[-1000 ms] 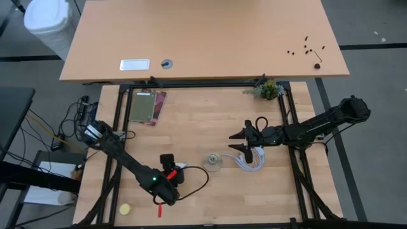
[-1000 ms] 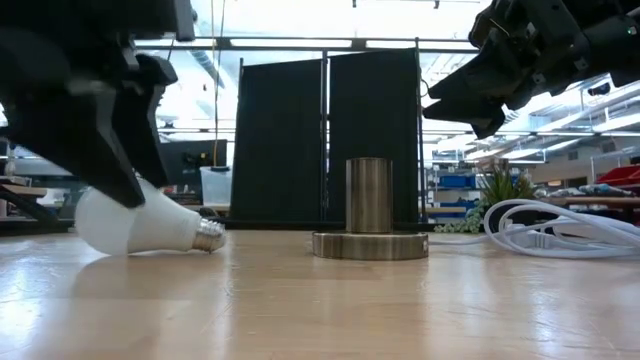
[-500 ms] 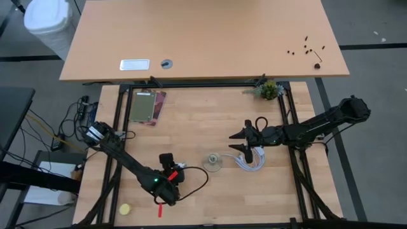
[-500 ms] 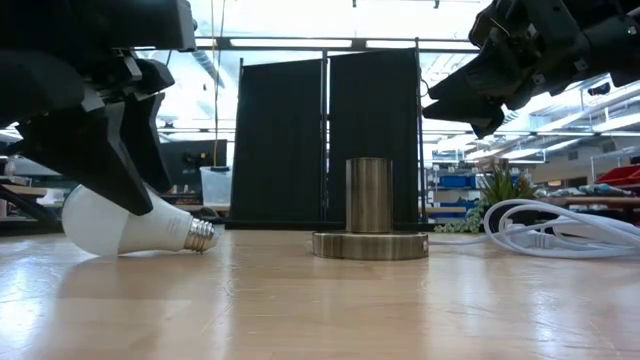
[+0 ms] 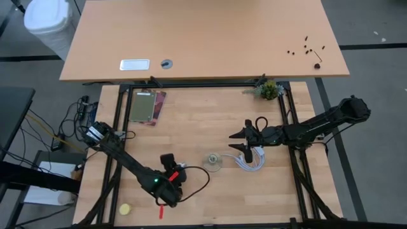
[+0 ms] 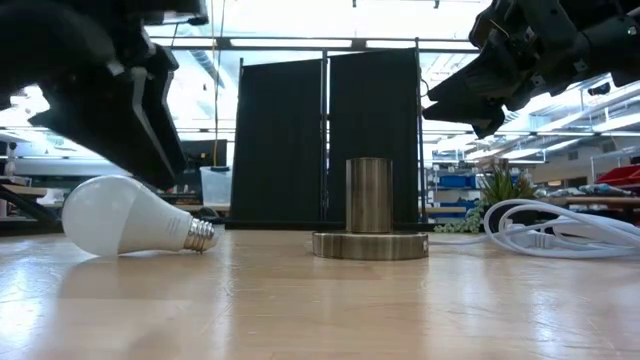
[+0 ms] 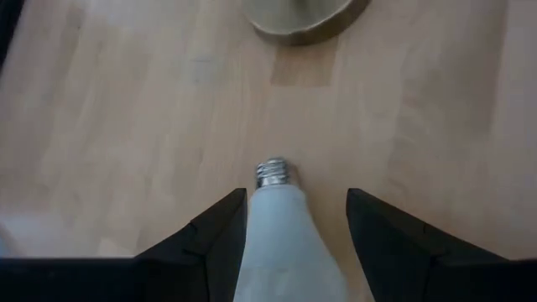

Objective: Screw lightbulb
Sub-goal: Insert the white lightbulb into the desk lamp

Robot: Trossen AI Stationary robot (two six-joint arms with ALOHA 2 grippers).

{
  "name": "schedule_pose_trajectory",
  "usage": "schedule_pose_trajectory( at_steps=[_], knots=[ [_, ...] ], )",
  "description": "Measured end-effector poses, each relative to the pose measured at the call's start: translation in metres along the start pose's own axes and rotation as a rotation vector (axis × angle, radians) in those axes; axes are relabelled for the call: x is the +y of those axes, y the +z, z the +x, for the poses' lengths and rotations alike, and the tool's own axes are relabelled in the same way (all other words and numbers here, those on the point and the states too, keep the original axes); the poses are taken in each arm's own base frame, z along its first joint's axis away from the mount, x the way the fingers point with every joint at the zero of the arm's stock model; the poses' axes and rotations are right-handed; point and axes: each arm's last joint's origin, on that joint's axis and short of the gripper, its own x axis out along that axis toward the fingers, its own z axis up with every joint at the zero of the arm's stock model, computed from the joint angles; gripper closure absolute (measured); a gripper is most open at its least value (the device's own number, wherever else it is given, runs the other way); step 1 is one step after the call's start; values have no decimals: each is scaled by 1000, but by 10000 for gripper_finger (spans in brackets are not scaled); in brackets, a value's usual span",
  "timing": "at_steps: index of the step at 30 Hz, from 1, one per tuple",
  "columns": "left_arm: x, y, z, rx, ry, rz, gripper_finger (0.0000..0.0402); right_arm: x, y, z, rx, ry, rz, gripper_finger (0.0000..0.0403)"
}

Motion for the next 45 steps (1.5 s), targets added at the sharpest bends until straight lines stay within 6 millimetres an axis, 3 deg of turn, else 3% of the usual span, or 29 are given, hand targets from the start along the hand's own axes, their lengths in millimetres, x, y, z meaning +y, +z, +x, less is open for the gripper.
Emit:
schedule_pose_trajectory(
  at_steps=[4,9,14,17,23,32,38,45],
  knots=[
    [-2,8,-14,33,-35,12,192,0,0,0,1,-1,0,201],
    [-8,8,-56,49,-38,123,193,0,0,0,1,-1,0,201],
    [-13,-16,-92,-51,44,142,199,0,0,0,-4,-1,1,201],
    [-11,-36,-100,-85,68,59,203,0,1,0,-6,0,7,201],
    [-15,-77,-89,-102,66,-106,204,0,1,0,-8,0,10,201],
    [-21,-103,-53,-119,-2,-247,193,0,2,0,-16,-1,4,201],
    [-15,-120,-31,-149,8,-295,145,-3,2,1,-17,-14,3,201],
    [-6,-121,-7,-150,23,-363,68,-4,3,1,-18,-19,3,201]
  ],
)
